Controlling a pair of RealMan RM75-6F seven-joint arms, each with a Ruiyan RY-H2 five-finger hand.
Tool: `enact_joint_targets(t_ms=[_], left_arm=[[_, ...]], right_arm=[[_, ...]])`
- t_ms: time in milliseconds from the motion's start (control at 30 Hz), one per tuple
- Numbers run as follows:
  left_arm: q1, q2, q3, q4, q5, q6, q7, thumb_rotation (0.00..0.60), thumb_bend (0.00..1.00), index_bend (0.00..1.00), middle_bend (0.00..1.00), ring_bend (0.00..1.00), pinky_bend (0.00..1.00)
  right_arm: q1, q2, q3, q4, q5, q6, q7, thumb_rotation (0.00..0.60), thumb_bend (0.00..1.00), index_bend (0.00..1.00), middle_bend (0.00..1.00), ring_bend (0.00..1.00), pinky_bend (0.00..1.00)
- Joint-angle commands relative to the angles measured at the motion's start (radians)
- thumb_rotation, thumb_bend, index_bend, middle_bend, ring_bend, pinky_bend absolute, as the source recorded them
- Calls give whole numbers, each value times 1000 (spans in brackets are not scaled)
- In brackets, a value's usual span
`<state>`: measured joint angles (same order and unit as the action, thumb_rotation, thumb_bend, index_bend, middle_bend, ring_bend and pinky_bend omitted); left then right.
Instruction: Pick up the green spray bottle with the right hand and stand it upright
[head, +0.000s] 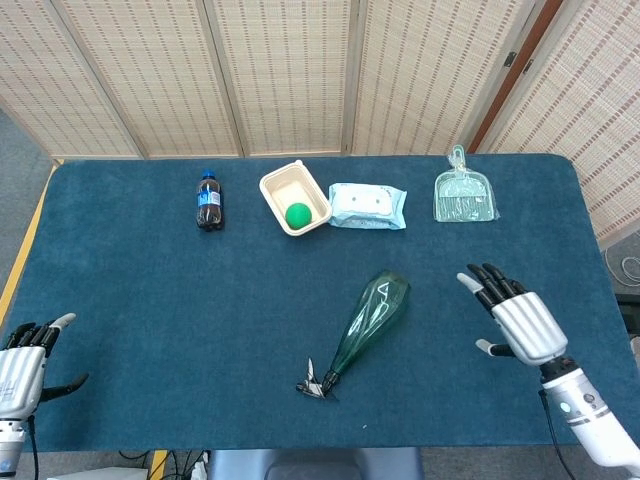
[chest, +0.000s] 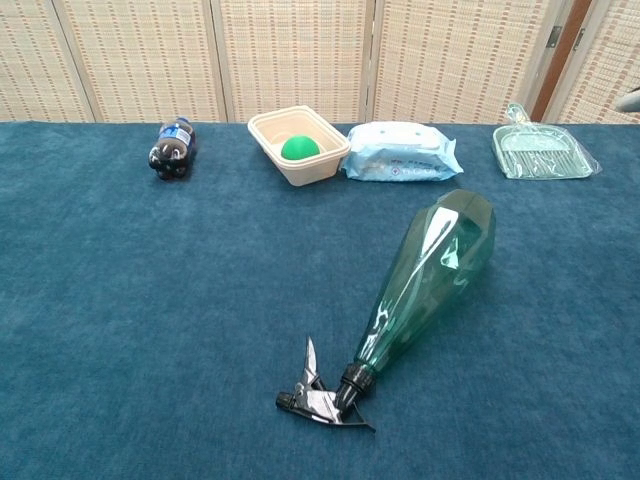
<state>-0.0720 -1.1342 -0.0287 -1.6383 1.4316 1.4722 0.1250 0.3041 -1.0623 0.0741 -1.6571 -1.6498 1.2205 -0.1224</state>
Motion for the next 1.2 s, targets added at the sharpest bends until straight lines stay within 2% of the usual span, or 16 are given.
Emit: enact_joint_targets(t_ms=[33, 467, 667, 1033, 1200], left_arm=[[2, 1, -1, 3, -4, 0, 0, 600, 0, 180, 269, 276, 181], [7, 1, 1, 2, -7, -5, 12, 600, 0, 180, 274, 277, 183], [10, 3, 1, 5, -9, -4, 5, 600, 0, 180, 278, 279, 183], [25, 9, 6, 20, -12, 0, -23, 600, 0, 180, 279, 281, 184], [30, 9, 7, 25, -12, 2, -32, 600, 0, 180, 280, 282, 185]], right_arm=[[70, 6, 5, 2, -36, -72, -61, 600, 0, 107, 47, 10, 271], [223, -83, -15, 88, -175, -180, -232, 600, 0, 107, 35, 0, 225], [274, -127, -27, 100, -172, -244, -251, 600, 0, 107, 35, 0, 222], [347, -215, -35, 149, -170, -293, -262, 600, 0, 107, 35, 0, 222], [378, -265, -40, 183, -165, -316, -267, 600, 0, 107, 35, 0, 180]])
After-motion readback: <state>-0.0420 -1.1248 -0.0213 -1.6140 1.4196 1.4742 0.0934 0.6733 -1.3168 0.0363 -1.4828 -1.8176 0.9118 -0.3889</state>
